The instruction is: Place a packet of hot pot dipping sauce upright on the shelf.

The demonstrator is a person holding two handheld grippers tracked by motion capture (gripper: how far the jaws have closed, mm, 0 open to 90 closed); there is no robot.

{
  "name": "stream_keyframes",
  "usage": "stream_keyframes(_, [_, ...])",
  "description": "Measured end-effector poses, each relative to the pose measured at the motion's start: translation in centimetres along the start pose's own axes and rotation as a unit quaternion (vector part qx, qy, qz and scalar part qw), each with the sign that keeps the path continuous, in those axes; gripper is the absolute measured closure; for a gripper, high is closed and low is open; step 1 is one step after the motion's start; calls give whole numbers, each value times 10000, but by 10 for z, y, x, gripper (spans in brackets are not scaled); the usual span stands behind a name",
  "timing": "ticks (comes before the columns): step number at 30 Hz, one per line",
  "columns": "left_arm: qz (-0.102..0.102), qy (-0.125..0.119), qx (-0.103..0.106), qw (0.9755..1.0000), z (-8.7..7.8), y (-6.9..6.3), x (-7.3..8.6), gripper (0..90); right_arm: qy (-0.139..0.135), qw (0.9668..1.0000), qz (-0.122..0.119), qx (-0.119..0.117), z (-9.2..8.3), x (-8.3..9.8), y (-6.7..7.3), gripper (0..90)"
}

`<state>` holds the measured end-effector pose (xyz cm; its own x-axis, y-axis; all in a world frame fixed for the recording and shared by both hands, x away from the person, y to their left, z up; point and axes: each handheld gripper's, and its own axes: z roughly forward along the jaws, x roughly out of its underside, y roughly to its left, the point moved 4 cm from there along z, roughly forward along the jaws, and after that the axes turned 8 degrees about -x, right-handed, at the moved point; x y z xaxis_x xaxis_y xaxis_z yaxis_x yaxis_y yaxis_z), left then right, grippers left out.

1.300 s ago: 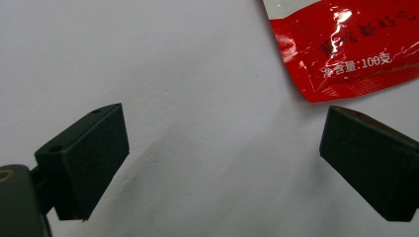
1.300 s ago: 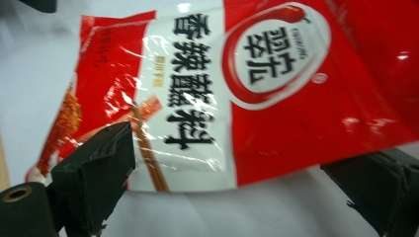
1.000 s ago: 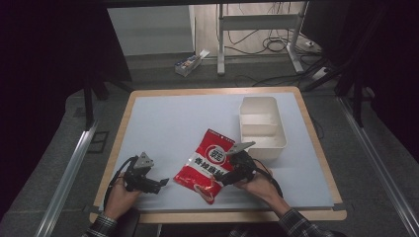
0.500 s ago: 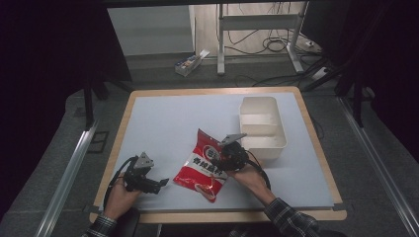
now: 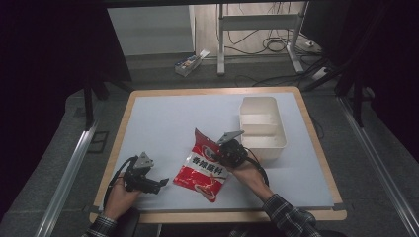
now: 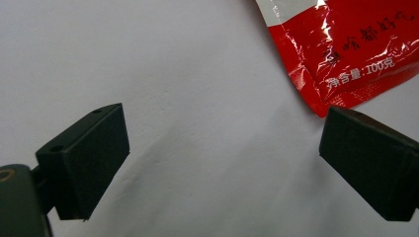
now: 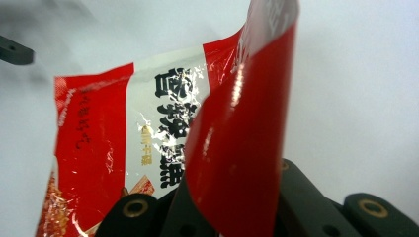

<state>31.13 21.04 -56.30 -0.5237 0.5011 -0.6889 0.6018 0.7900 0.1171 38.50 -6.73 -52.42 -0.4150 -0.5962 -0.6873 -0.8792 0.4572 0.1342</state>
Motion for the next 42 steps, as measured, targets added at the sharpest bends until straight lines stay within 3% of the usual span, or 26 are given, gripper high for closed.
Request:
stream_keyframes(12, [1,-5,-8,10000,0,0,0,50,-235,9992,-134,-293,-25,-27,11,884])
stream_keyframes(20, [9,-2,-17,10000,0,1,0,50,-492,9966,-260,-601,-39,-50,24,885])
stream_keyframes(28, [16,-7,-15,10000,0,1,0,50,-554,9946,-410,-774,-42,-62,36,885])
stream_keyframes(42, [15,-2,6,10000,0,0,0,50,-704,9931,-564,-749,-59,-77,40,886])
